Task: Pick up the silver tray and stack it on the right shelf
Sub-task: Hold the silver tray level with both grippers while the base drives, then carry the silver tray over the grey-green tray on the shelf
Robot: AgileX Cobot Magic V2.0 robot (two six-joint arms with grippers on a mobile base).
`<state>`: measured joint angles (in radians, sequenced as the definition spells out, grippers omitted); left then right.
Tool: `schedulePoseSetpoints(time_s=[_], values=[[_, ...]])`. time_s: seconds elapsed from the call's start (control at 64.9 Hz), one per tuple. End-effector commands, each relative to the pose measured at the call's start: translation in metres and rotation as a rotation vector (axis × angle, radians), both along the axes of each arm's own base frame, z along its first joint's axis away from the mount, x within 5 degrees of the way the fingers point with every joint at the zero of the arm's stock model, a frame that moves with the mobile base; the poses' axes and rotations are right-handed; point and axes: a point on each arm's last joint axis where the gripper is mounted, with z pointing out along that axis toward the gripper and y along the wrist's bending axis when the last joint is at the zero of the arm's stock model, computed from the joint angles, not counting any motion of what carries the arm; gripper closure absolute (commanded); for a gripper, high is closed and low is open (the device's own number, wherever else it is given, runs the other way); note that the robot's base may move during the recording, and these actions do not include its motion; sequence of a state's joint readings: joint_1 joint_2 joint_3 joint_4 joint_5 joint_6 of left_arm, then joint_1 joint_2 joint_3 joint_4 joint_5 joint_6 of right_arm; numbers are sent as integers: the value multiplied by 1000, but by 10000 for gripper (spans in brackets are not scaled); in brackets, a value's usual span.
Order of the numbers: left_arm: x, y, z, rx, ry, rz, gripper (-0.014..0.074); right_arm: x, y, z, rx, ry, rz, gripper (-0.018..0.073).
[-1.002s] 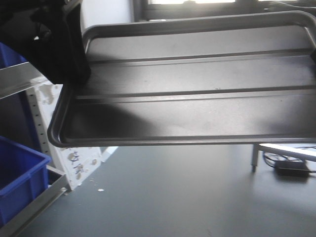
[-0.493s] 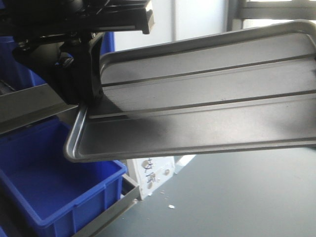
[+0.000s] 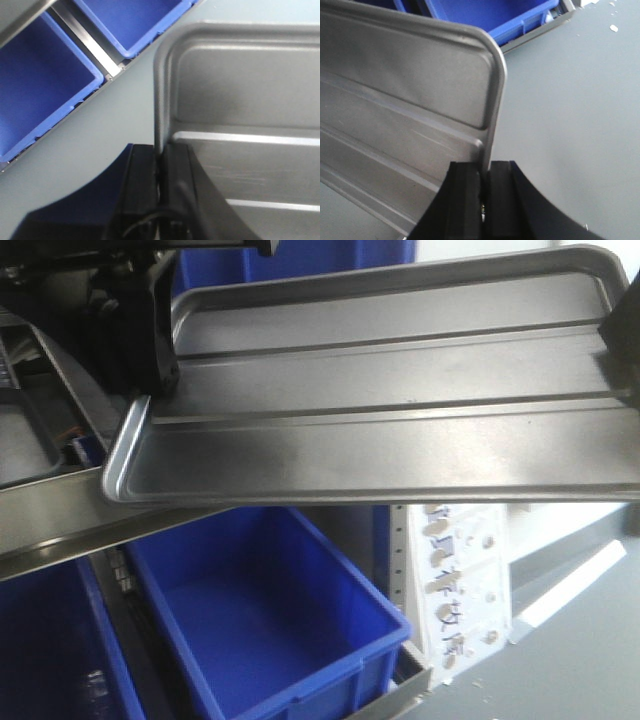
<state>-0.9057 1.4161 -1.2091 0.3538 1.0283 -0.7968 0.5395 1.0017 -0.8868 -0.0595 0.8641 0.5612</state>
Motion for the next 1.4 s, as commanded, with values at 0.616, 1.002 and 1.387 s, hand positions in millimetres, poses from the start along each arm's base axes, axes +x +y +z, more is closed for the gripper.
schedulePoseSetpoints(time_s=[0.616, 1.002, 1.387], values=[[-17, 51, 46, 115, -128, 119, 689, 1, -7, 13, -53, -68, 3, 503], [-16, 54, 47, 137, -142, 127, 689, 1, -7, 13, -53, -68, 3, 503], [-17, 58, 46, 180, -131, 149, 689, 1, -7, 13, -53, -68, 3, 503]])
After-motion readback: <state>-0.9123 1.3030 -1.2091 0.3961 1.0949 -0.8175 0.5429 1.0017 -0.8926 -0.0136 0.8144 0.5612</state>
